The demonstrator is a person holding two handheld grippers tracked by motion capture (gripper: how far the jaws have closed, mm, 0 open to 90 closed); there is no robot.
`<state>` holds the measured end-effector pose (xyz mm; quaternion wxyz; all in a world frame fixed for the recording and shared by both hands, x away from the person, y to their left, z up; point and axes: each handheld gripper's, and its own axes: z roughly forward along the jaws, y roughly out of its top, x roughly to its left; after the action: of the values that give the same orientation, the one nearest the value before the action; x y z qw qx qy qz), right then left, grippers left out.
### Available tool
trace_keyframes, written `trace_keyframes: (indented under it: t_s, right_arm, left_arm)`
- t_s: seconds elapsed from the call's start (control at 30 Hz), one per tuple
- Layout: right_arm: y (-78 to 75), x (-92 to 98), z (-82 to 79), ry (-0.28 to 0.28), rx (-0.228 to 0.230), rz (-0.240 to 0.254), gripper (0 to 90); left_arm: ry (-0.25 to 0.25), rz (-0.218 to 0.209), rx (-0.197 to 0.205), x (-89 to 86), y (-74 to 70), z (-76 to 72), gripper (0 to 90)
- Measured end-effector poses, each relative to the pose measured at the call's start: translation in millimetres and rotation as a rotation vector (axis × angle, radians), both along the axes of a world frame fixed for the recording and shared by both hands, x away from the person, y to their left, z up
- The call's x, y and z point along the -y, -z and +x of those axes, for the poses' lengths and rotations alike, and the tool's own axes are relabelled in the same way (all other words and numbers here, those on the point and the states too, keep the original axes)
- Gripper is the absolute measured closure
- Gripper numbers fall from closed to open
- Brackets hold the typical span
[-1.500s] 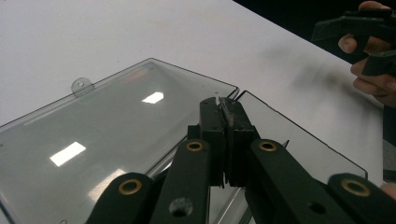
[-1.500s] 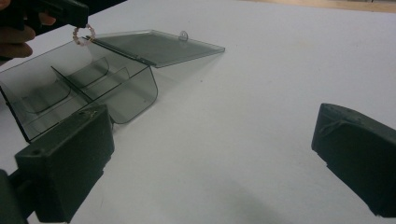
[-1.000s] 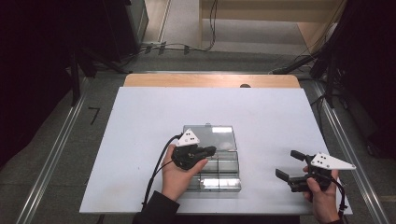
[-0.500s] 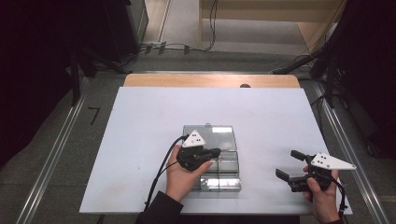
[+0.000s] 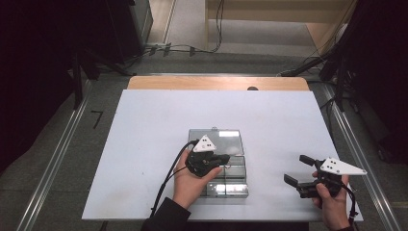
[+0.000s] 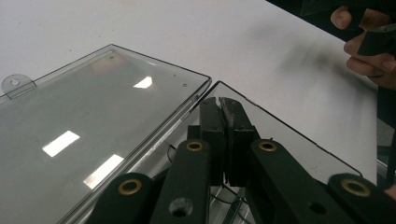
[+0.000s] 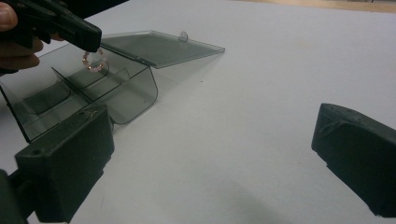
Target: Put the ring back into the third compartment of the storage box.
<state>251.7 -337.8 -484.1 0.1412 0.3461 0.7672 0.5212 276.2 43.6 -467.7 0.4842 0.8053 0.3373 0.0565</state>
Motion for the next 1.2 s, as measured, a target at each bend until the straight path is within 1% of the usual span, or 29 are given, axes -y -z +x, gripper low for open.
trace_keyframes:
  t_s: [0.1, 0.2, 0.33, 0.47, 0.5, 0.53, 0.67, 0.77, 0.87, 0.97, 1.07, 1.17, 1.2]
  right_arm:
    - [0.0, 0.0, 0.0, 0.001, 0.000, 0.001, 0.0]
    - [0.0, 0.0, -0.1, 0.001, -0.001, 0.001, 0.0]
    - [0.0, 0.0, 0.0, -0.001, 0.001, 0.000, 0.0]
    - [0.1, -0.1, -0.1, 0.000, -0.002, 0.001, 0.0]
    - [0.1, -0.2, -0.1, 0.000, -0.002, 0.000, 0.0]
    - [0.0, -0.3, -0.1, 0.000, -0.001, 0.001, 0.0]
    - [0.0, -0.5, -0.3, -0.001, -0.001, 0.001, 0.0]
    - [0.1, -0.4, -0.2, 0.000, -0.001, 0.000, 0.0]
    - [0.1, -0.4, -0.2, 0.000, -0.001, 0.000, 0.0]
    - [0.1, -0.3, -0.2, 0.001, -0.001, 0.000, 0.0]
    - [0.2, -0.2, -0.2, 0.001, -0.003, 0.000, 0.0]
    - [0.2, -0.2, -0.2, 0.002, -0.001, 0.002, 0.0]
    - [0.1, -0.1, -0.2, 0.001, 0.000, 0.001, 0.0]
  left_arm:
    - [0.006, 0.009, -0.008, 1.5, 0.6, 0.4, 88.2]
    - [0.009, 0.033, -0.015, 4.5, 1.1, 0.7, 88.2]
    - [0.012, 0.046, -0.015, 6.9, 2.1, 0.9, 88.1]
    - [0.032, 0.067, -0.028, 9.0, 3.1, 1.7, 88.1]
    - [0.037, 0.070, -0.026, 10.0, 3.7, 1.6, 88.1]
    - [0.045, 0.081, -0.032, 10.8, 3.5, 1.5, 88.1]
    - [0.060, 0.093, -0.039, 12.9, 4.9, 1.9, 88.0]
    - [0.065, 0.104, -0.038, 14.6, 5.5, 1.4, 87.9]
    - [0.076, 0.126, -0.038, 17.0, 6.2, 1.3, 86.6]
    - [0.096, 0.130, -0.047, 18.4, 6.9, 1.0, 86.2]
    - [0.098, 0.124, -0.047, 17.0, 6.3, 0.9, 83.9]
    - [0.087, 0.119, -0.042, 15.3, 5.2, 0.3, 79.0]
    - [0.090, 0.113, -0.035, 14.6, 5.0, 0.1, 76.6]
